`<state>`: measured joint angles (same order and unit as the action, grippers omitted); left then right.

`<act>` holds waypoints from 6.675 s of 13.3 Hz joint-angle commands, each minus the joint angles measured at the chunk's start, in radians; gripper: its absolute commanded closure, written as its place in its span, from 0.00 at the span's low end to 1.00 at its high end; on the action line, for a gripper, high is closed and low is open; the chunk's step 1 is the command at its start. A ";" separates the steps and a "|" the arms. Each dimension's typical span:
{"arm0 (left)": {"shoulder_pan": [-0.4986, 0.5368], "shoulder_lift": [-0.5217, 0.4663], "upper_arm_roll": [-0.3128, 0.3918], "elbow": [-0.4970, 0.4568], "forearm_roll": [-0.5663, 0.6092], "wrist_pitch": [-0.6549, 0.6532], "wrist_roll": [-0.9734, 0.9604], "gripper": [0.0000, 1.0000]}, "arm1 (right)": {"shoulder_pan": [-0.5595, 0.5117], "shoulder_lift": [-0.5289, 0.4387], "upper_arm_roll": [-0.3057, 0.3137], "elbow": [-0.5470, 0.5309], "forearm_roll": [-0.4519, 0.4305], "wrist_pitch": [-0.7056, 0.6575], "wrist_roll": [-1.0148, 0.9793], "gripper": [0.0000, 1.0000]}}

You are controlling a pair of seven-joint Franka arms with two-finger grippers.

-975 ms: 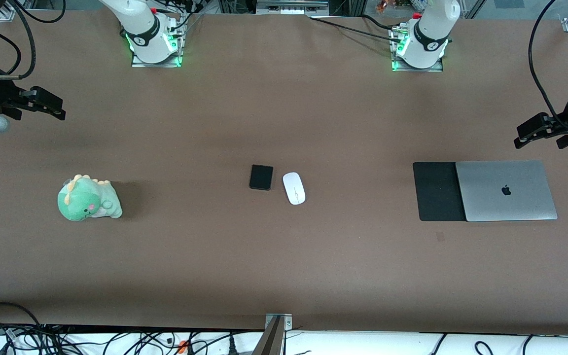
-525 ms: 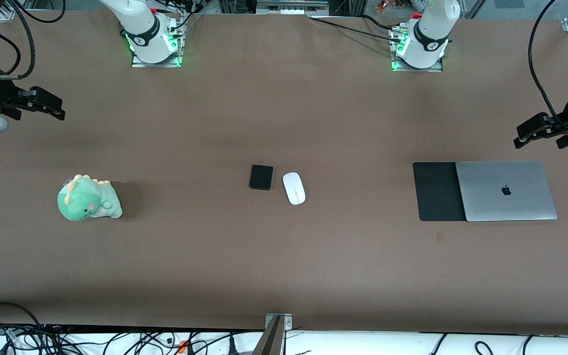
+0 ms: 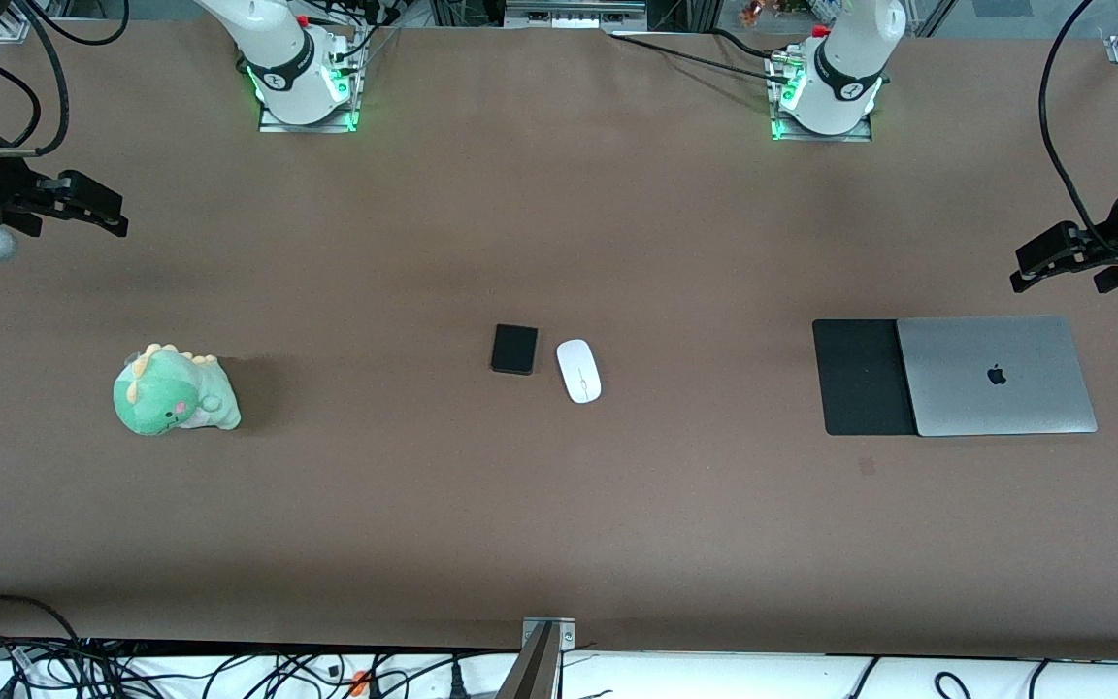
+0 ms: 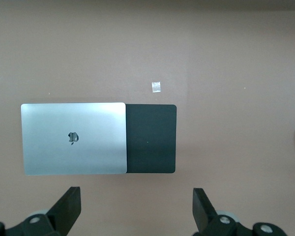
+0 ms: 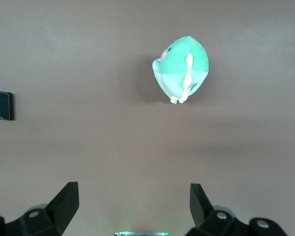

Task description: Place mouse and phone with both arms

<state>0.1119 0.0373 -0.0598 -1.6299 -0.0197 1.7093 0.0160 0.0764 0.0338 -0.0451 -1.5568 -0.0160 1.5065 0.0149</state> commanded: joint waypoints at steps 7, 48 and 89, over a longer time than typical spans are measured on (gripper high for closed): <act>0.008 0.004 -0.006 0.016 -0.011 -0.004 0.021 0.00 | -0.001 -0.006 -0.004 -0.002 0.011 -0.014 0.000 0.00; -0.461 0.649 -0.225 0.255 0.145 0.328 -1.022 0.00 | 0.000 -0.002 0.005 -0.002 0.011 -0.011 0.000 0.00; -0.523 0.768 -0.121 0.368 0.205 0.350 -1.035 0.42 | 0.193 0.156 0.007 -0.029 0.054 0.113 0.242 0.00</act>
<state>-0.4755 0.8811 -0.1566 -1.2351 0.1798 2.1300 -1.0852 0.2260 0.1660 -0.0345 -1.5784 0.0254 1.5779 0.1739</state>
